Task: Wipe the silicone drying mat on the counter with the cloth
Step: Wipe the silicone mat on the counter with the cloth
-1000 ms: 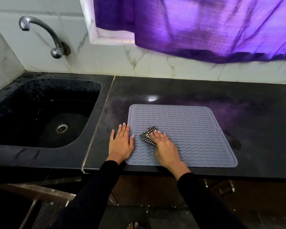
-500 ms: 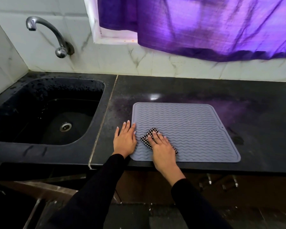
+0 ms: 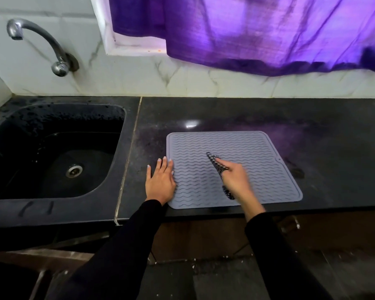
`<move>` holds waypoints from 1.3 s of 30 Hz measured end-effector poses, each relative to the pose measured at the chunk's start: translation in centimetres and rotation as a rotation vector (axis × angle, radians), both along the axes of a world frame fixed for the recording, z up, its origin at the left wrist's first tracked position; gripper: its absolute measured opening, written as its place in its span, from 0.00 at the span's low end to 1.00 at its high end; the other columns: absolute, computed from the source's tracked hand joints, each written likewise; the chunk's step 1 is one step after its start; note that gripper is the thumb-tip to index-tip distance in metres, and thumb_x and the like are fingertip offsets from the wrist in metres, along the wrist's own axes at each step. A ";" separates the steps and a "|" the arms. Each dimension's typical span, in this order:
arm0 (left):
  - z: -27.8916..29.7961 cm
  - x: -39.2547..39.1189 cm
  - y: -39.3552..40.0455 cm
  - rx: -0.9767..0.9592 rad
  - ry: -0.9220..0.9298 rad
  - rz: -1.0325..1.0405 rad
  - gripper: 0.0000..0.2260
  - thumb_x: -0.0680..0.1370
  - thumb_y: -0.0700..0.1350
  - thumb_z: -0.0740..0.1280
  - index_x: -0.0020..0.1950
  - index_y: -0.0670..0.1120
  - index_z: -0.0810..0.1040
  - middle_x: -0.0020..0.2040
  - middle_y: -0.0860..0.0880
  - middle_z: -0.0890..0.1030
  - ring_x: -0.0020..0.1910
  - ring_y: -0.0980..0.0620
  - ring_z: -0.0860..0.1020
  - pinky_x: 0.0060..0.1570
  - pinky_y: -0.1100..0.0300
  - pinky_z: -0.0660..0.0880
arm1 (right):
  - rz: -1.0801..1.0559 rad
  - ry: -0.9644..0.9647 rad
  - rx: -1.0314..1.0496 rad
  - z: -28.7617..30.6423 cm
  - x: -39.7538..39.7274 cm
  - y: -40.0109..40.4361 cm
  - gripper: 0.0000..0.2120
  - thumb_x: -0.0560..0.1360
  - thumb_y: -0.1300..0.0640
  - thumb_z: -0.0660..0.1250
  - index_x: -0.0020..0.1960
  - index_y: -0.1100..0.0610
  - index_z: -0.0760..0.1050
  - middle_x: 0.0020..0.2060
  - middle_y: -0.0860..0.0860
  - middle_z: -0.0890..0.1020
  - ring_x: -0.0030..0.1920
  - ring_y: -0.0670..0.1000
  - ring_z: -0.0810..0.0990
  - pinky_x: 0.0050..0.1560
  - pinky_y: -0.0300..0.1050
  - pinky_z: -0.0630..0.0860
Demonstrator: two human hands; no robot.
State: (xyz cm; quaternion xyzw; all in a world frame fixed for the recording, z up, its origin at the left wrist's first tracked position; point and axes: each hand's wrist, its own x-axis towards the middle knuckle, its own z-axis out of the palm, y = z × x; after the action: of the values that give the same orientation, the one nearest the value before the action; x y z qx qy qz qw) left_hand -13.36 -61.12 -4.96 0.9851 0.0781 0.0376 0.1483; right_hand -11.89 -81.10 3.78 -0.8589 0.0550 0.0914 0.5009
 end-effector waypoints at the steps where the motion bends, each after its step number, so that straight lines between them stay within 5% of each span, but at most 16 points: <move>1: 0.0 0.0 0.0 0.000 -0.005 0.007 0.22 0.82 0.46 0.47 0.76 0.48 0.51 0.77 0.49 0.53 0.76 0.51 0.48 0.73 0.47 0.41 | 0.053 -0.102 -0.155 -0.6 -0.8 0.9 0.23 0.74 0.66 0.60 0.66 0.51 0.73 0.62 0.53 0.78 0.55 0.55 0.79 0.55 0.45 0.73; 3: -0.1 0.0 -0.2 -0.002 -0.015 0.025 0.22 0.81 0.46 0.47 0.76 0.48 0.52 0.77 0.49 0.54 0.76 0.51 0.49 0.73 0.46 0.42 | 0.233 -0.228 -0.385 -2.4 -2.6 2.5 0.29 0.72 0.69 0.59 0.70 0.48 0.68 0.71 0.50 0.69 0.69 0.53 0.68 0.71 0.46 0.62; 6: -0.1 0.0 -0.3 -0.003 -0.027 0.042 0.23 0.81 0.46 0.49 0.76 0.48 0.54 0.77 0.49 0.55 0.76 0.51 0.50 0.73 0.46 0.43 | 0.515 -0.459 -0.697 -5.9 -4.9 3.5 0.32 0.69 0.66 0.67 0.71 0.49 0.65 0.73 0.51 0.65 0.73 0.55 0.62 0.75 0.51 0.54; 11: -0.3 0.1 -0.3 -0.032 -0.025 0.061 0.23 0.80 0.46 0.50 0.76 0.50 0.54 0.77 0.50 0.54 0.76 0.52 0.49 0.73 0.48 0.41 | 0.540 -0.585 -0.761 -6.7 -4.5 0.1 0.37 0.51 0.66 0.77 0.59 0.49 0.78 0.61 0.49 0.79 0.61 0.54 0.78 0.63 0.55 0.71; 14: -0.4 0.1 -0.1 -0.041 -0.037 0.062 0.22 0.81 0.46 0.50 0.76 0.50 0.54 0.77 0.51 0.54 0.76 0.53 0.49 0.73 0.48 0.42 | 0.532 -0.615 -0.770 -6.4 -3.8 -2.5 0.36 0.50 0.67 0.77 0.56 0.47 0.80 0.58 0.47 0.81 0.60 0.52 0.79 0.61 0.54 0.72; 18: -0.7 0.1 0.1 -0.050 -0.055 0.063 0.22 0.81 0.46 0.50 0.76 0.51 0.56 0.76 0.51 0.56 0.76 0.53 0.50 0.73 0.49 0.42 | 0.544 -0.517 -0.695 -4.8 -2.1 -5.3 0.30 0.67 0.69 0.64 0.62 0.42 0.75 0.67 0.41 0.72 0.67 0.48 0.71 0.64 0.46 0.71; 20: -0.7 0.1 0.0 -0.050 -0.060 0.071 0.21 0.81 0.46 0.50 0.75 0.51 0.56 0.76 0.52 0.56 0.76 0.54 0.50 0.73 0.50 0.42 | 0.456 -0.306 -0.628 -3.2 -0.1 -6.6 0.25 0.71 0.66 0.59 0.60 0.41 0.76 0.64 0.40 0.75 0.53 0.48 0.80 0.48 0.39 0.77; 22: -0.7 0.2 -0.1 -0.051 -0.067 0.081 0.21 0.81 0.46 0.50 0.75 0.52 0.57 0.76 0.52 0.56 0.76 0.55 0.51 0.73 0.50 0.42 | 0.244 -0.098 -0.331 -2.0 2.5 -7.5 0.20 0.73 0.65 0.58 0.57 0.49 0.80 0.56 0.48 0.82 0.38 0.46 0.78 0.35 0.34 0.73; 24: -0.9 0.1 -0.2 -0.054 -0.071 0.088 0.21 0.81 0.47 0.49 0.75 0.52 0.57 0.76 0.52 0.57 0.76 0.55 0.51 0.74 0.50 0.43 | -0.037 -0.075 -0.069 -1.5 4.1 -7.5 0.17 0.73 0.62 0.59 0.56 0.52 0.81 0.49 0.52 0.84 0.43 0.52 0.81 0.39 0.38 0.75; 26: -0.9 0.2 -0.2 -0.057 -0.083 0.094 0.22 0.81 0.49 0.46 0.75 0.52 0.58 0.76 0.52 0.58 0.75 0.54 0.52 0.74 0.50 0.44 | -0.078 -0.146 -0.120 -1.5 4.0 -6.0 0.19 0.74 0.64 0.59 0.62 0.52 0.76 0.47 0.49 0.82 0.43 0.55 0.80 0.36 0.37 0.74; 29: -1.0 0.2 -0.2 -0.052 -0.097 0.099 0.24 0.79 0.53 0.45 0.74 0.52 0.60 0.75 0.51 0.60 0.75 0.54 0.54 0.73 0.49 0.46 | 0.198 -0.285 -0.365 -2.6 2.2 -2.7 0.24 0.74 0.67 0.61 0.68 0.51 0.69 0.63 0.51 0.75 0.58 0.52 0.76 0.56 0.37 0.72; 31: -1.0 0.3 -0.2 -0.034 -0.092 0.094 0.21 0.81 0.50 0.48 0.74 0.53 0.59 0.75 0.51 0.60 0.75 0.53 0.54 0.73 0.48 0.46 | 0.419 -0.360 -0.602 -4.5 1.5 -1.8 0.27 0.74 0.63 0.64 0.71 0.50 0.65 0.72 0.52 0.66 0.71 0.53 0.65 0.72 0.45 0.58; 34: -0.8 0.3 -0.2 -0.020 -0.079 0.087 0.20 0.82 0.47 0.51 0.74 0.56 0.59 0.76 0.51 0.59 0.75 0.53 0.53 0.73 0.48 0.46 | 0.469 -0.433 -0.676 -5.8 1.2 -2.0 0.27 0.74 0.61 0.65 0.72 0.50 0.64 0.74 0.51 0.61 0.75 0.52 0.55 0.75 0.45 0.46; 39: -0.5 0.1 -0.3 -0.036 -0.088 0.081 0.21 0.81 0.45 0.52 0.74 0.56 0.59 0.76 0.51 0.59 0.75 0.53 0.53 0.73 0.49 0.46 | 0.470 -0.426 -0.650 -5.3 2.3 -2.8 0.25 0.74 0.62 0.66 0.68 0.45 0.69 0.73 0.45 0.63 0.74 0.50 0.59 0.73 0.46 0.55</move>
State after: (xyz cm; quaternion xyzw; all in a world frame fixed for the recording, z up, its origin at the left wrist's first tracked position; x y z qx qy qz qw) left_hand -13.21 -61.38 -5.49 0.9757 0.1121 0.0853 0.1678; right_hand -9.55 -83.92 -1.50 -0.9604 -0.2200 0.0018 0.1709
